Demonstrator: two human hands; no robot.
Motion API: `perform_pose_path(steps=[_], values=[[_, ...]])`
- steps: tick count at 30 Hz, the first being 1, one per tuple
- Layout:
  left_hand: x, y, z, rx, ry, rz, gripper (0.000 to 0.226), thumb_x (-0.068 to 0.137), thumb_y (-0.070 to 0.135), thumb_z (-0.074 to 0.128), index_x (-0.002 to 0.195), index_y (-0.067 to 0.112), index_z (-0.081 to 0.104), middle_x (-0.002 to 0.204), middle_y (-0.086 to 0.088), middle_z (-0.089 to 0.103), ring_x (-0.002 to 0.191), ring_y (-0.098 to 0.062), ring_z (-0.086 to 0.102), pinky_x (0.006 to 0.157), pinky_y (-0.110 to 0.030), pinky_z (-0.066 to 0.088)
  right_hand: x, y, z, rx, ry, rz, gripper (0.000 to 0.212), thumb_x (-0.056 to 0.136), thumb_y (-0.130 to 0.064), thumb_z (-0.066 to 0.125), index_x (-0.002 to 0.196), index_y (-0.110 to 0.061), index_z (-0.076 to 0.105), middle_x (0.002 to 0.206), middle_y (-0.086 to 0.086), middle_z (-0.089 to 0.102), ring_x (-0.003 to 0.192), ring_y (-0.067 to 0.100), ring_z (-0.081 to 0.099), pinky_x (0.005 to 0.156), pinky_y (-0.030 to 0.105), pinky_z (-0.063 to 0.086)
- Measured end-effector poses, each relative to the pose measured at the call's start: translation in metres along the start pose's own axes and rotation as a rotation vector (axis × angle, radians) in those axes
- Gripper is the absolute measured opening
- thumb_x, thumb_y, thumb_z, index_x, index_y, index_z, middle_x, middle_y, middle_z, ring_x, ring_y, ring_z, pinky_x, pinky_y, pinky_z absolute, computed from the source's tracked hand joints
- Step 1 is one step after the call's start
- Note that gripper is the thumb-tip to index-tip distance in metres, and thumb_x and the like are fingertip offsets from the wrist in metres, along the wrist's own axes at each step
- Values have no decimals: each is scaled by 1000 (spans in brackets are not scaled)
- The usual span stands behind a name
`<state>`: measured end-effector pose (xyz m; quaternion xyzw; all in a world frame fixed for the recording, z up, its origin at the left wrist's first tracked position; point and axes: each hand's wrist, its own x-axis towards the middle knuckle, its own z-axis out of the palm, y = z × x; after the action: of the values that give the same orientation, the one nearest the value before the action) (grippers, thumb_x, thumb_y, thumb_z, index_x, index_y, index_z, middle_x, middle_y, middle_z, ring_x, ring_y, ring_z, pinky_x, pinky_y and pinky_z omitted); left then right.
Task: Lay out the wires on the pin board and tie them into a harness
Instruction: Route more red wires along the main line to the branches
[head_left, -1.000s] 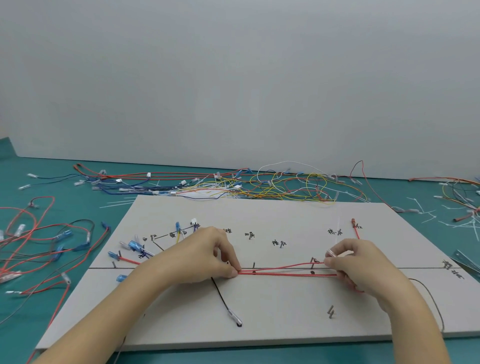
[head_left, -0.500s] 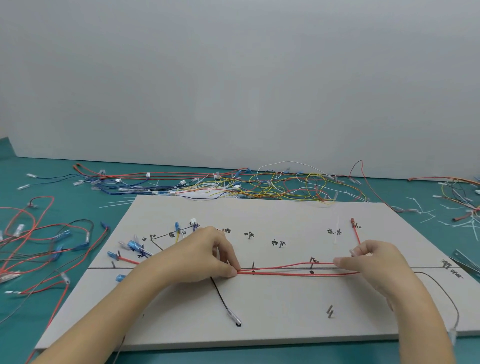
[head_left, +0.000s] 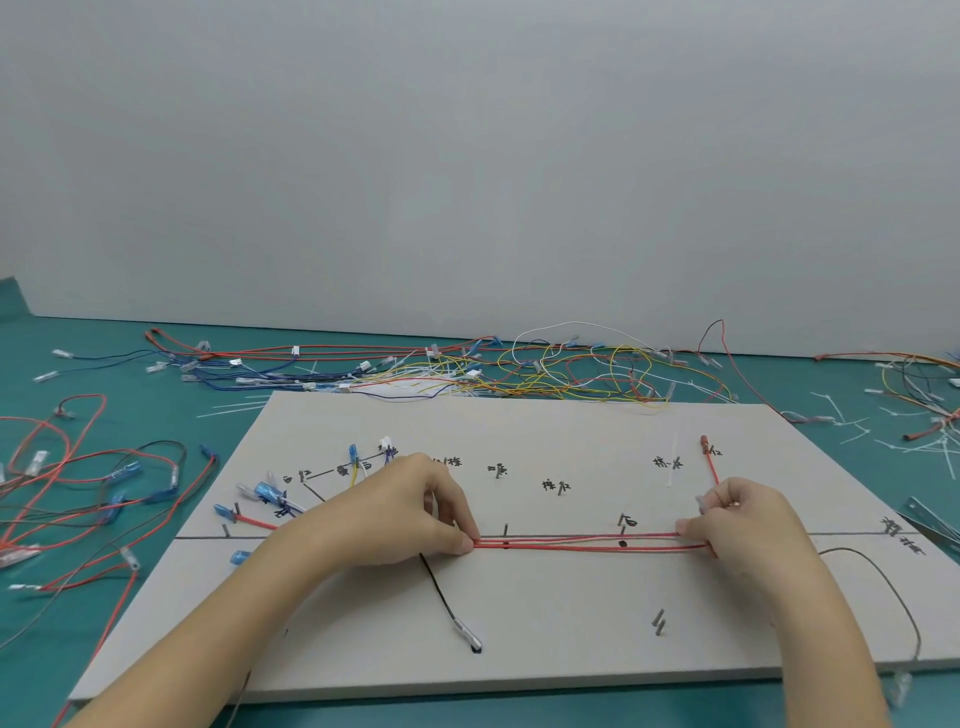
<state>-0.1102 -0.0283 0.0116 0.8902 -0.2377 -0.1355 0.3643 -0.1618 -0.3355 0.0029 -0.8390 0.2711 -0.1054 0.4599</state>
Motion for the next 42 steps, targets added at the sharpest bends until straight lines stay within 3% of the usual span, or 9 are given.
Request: perform_pose_path(steps=[8, 14, 18, 21, 25, 29, 34, 39, 42], values=[[0, 0, 1, -1, 20, -12, 9, 75, 27, 71, 75, 34, 76, 67, 14, 67, 56, 0, 51, 53, -15, 42, 3, 1, -2, -73, -11, 19, 29, 71, -8, 82, 83, -8, 56, 85, 12, 64, 78, 29, 61, 65, 32, 39], [3, -5, -3, 26, 70, 1, 11, 72, 31, 83, 77, 32, 73, 73, 20, 66, 61, 3, 55, 57, -11, 42, -5, 4, -5, -104, 16, 13, 40, 73, -14, 83, 101, -14, 55, 106, 9, 55, 93, 28, 54, 66, 32, 35], [1, -6, -7, 85, 78, -28, 17, 73, 35, 82, 70, 28, 67, 63, 18, 60, 57, 3, 52, 54, -10, 40, -8, 4, -9, -94, 31, 34, 50, 72, -19, 84, 108, -15, 50, 105, 8, 54, 96, 30, 54, 63, 33, 33], [-1, -2, -3, 195, 48, -32, 20, 81, 35, 74, 68, 27, 61, 69, 12, 59, 60, 1, 51, 54, -13, 36, -6, 3, -11, -148, -13, 17, 36, 78, -22, 80, 100, -14, 54, 101, 6, 56, 89, 25, 55, 63, 32, 34], [-1, 7, 5, 375, 95, -10, 23, 86, 32, 66, 68, 25, 53, 75, 12, 58, 69, -1, 51, 59, -22, 35, -3, 10, -11, -204, -32, -67, 15, 83, -17, 74, 84, -11, 61, 79, 4, 54, 69, 18, 50, 58, 30, 33], [-3, 11, 5, 419, 107, 16, 16, 87, 29, 65, 73, 24, 58, 75, 12, 60, 70, -2, 51, 64, -24, 42, 2, 14, -13, -205, -8, -98, 11, 84, -11, 72, 77, -12, 63, 74, 5, 58, 69, 19, 52, 57, 29, 34], [-1, 13, 6, 582, 176, 115, 15, 87, 29, 61, 74, 28, 54, 72, 16, 51, 72, -3, 45, 58, -13, 25, 5, 16, -10, -187, 72, -82, 12, 86, -6, 64, 76, -11, 65, 81, 5, 63, 84, 27, 56, 68, 30, 36], [0, 13, 6, 639, 174, 139, 11, 87, 30, 56, 77, 29, 52, 76, 15, 50, 83, -10, 47, 80, -25, 30, 7, 14, -7, -242, 100, -94, 12, 85, -5, 57, 79, -13, 63, 78, 3, 58, 73, 17, 52, 60, 31, 34], [2, 12, 8, 698, 185, 162, 11, 88, 28, 54, 77, 28, 50, 74, 16, 46, 82, -9, 43, 84, -27, 29, 8, 12, -6, -268, 129, -104, 8, 81, -8, 62, 76, -14, 63, 78, 1, 59, 72, 17, 52, 57, 30, 33]])
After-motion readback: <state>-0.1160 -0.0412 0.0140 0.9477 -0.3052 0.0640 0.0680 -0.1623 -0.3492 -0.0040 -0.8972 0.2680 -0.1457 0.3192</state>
